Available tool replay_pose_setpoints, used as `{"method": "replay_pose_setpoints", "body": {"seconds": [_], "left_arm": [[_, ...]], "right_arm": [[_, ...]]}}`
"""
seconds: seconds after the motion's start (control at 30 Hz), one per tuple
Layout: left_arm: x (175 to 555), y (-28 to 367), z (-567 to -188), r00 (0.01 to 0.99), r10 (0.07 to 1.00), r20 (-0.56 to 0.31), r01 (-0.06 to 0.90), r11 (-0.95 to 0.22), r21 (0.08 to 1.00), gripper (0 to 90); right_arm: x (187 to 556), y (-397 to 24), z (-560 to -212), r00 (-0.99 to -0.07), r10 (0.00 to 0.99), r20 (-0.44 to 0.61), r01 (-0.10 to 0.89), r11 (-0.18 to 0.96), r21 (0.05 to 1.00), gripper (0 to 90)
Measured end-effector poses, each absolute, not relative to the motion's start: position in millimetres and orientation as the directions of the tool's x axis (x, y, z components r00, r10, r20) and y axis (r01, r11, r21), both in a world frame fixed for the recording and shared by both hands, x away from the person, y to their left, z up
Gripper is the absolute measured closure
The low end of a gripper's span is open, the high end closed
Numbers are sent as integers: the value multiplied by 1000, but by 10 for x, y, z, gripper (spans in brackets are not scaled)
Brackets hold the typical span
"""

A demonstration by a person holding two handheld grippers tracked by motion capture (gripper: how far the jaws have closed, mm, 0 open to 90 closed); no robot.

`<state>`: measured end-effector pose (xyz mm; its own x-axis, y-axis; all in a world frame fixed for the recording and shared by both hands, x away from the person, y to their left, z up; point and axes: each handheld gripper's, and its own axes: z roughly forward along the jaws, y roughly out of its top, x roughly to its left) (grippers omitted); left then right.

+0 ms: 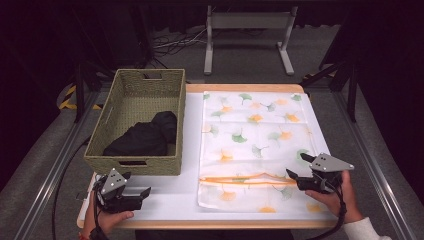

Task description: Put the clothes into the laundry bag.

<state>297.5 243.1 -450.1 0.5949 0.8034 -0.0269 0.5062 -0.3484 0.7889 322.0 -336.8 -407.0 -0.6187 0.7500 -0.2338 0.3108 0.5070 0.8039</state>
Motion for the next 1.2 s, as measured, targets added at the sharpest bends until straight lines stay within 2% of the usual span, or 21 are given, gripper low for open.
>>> {"method": "replay_pose_setpoints", "body": {"seconds": [0.27,0.47,0.77,0.9,1.2], "left_arm": [[2881,2440,-4416,594,805,-5,471,-342,813,109],[2808,2447,-4279,585,811,8,431,-319,844,68],[2765,2532,-3915,572,818,54,345,-300,889,64],[2843,2554,-3720,574,814,88,321,-323,890,48],[3294,2465,-3348,606,782,144,293,-387,874,38]], "right_arm": [[3230,-3301,-4068,-636,729,-253,298,534,791,275],[3235,-3295,-4063,-635,732,-246,302,529,793,275],[3250,-3263,-4090,-647,722,-246,303,540,785,275],[3254,-3255,-4093,-649,720,-247,307,544,781,275],[3257,-3218,-4118,-656,714,-246,317,556,768,270]]}}
